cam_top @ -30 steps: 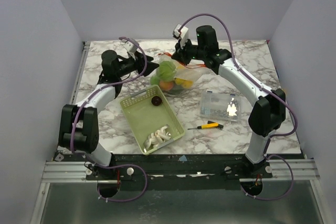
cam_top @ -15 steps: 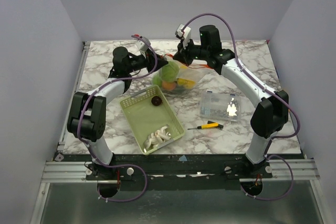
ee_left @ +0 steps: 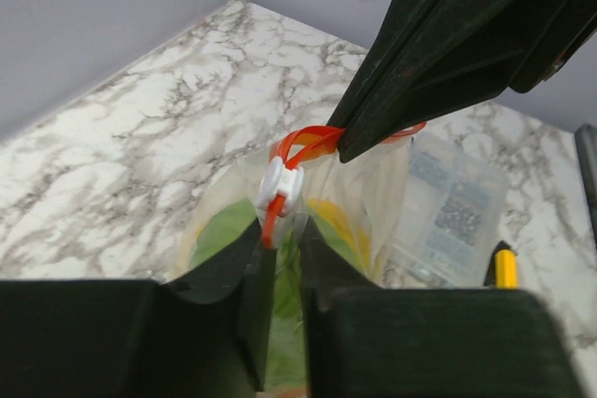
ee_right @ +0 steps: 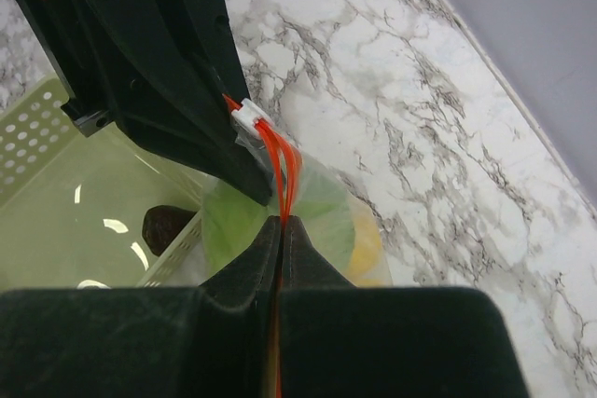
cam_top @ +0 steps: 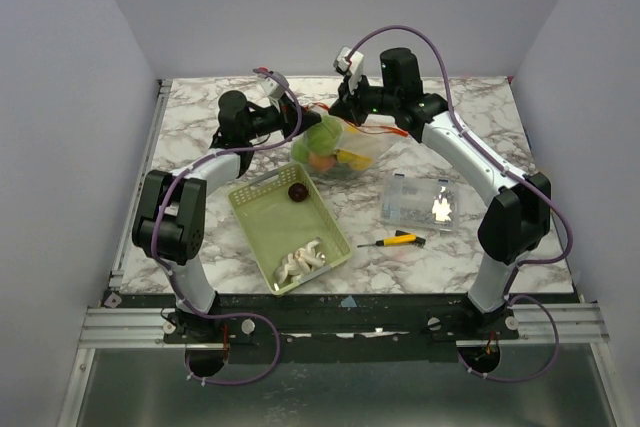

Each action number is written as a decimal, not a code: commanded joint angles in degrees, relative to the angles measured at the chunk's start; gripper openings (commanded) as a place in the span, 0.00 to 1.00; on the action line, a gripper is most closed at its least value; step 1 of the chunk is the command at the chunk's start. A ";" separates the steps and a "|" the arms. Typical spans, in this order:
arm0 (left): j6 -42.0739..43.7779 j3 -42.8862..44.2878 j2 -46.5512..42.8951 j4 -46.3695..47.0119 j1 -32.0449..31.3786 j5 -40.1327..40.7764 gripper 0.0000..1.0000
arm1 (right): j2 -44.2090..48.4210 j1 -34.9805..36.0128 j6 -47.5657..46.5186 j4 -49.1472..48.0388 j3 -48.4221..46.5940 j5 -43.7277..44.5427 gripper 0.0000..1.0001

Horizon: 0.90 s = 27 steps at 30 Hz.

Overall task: Place the food in the zip-top bag and seal the zipper
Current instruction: Zip the zipper food storage bag at the center of the board.

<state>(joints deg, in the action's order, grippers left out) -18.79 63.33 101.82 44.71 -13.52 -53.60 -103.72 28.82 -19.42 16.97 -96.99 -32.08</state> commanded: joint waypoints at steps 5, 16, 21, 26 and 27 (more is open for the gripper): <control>0.55 -0.34 -1.64 1.03 -0.10 -0.46 0.00 | 1.88 0.81 0.21 2.53 -2.26 0.97 0.32; -2.31 -1.74 -4.03 1.78 -0.10 -2.99 0.00 | -3.12 3.15 -4.45 4.57 -9.61 1.04 0.64; -2.33 -2.68 -4.45 2.26 -0.10 -3.23 0.00 | -5.15 3.29 -7.61 7.71 -12.73 -0.80 0.59; -2.88 -2.40 -4.14 2.47 -0.10 -3.39 0.00 | -5.33 3.32 -8.22 7.39 -12.62 -2.76 0.49; -3.04 -2.38 -4.12 2.77 -0.10 -3.41 0.00 | -5.35 3.29 -8.47 7.71 -12.71 -3.10 0.48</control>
<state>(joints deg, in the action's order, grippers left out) -21.19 60.93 99.88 43.72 -13.56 -54.78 -107.94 31.97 -26.15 22.59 -108.05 -32.34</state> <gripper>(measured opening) 0.009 0.500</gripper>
